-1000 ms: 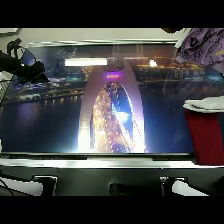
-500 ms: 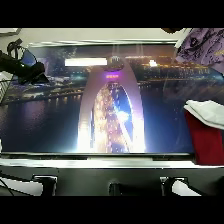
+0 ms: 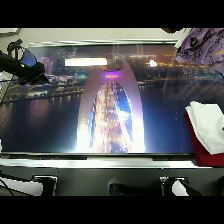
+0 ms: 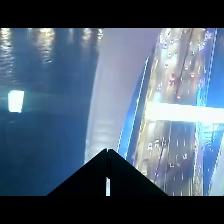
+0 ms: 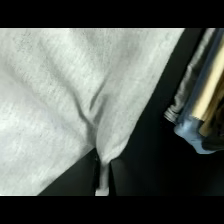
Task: Fold the clothes and pants, and hang the long-sleeved shirts on hangers.
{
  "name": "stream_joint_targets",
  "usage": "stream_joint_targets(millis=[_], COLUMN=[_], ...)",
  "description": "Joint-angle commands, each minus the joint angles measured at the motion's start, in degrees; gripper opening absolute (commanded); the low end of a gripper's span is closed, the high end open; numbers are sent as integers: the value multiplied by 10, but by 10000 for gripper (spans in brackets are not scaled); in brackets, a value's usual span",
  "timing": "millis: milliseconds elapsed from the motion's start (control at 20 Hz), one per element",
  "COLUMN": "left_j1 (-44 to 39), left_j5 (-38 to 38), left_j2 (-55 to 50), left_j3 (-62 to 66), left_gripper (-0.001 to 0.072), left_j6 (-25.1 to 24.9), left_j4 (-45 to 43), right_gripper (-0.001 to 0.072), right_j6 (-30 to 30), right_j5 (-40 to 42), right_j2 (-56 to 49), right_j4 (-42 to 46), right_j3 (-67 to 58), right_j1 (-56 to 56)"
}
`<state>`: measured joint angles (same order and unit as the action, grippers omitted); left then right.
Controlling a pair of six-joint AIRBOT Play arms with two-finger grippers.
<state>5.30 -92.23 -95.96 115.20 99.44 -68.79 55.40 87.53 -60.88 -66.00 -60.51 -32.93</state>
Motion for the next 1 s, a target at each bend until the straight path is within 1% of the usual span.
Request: stream_joint_targets(millis=[0,450,650,700,800,850,900,950], left_j1=[0,0,0,0,0,0,0,0], left_j5=[-3,-3,-3,-3,-3,-3,-3,-3], left_j2=[0,0,0,0,0,0,0,1], left_j3=[0,0,0,0,0,0,0,0], left_gripper=[24,25,25,24,24,25,25,24], left_j6=[0,0,0,0,0,0,0,0], left_j4=[0,0,0,0,0,0,0,0], right_gripper=[32,33,42,130,410,458,457,429], right_j6=[-8,-16,-33,-33,-28,-21,-12,2], right_j5=[-24,-43,-33,-29,-24,-23,-25,-35], right_j2=[14,14,14,14,14,14,14,14], right_j4=[36,70,69,69,69,68,63,48], right_j3=[70,92,92,92,91,89,80,68], right_j1=[0,0,0,0,0,0,0,0])
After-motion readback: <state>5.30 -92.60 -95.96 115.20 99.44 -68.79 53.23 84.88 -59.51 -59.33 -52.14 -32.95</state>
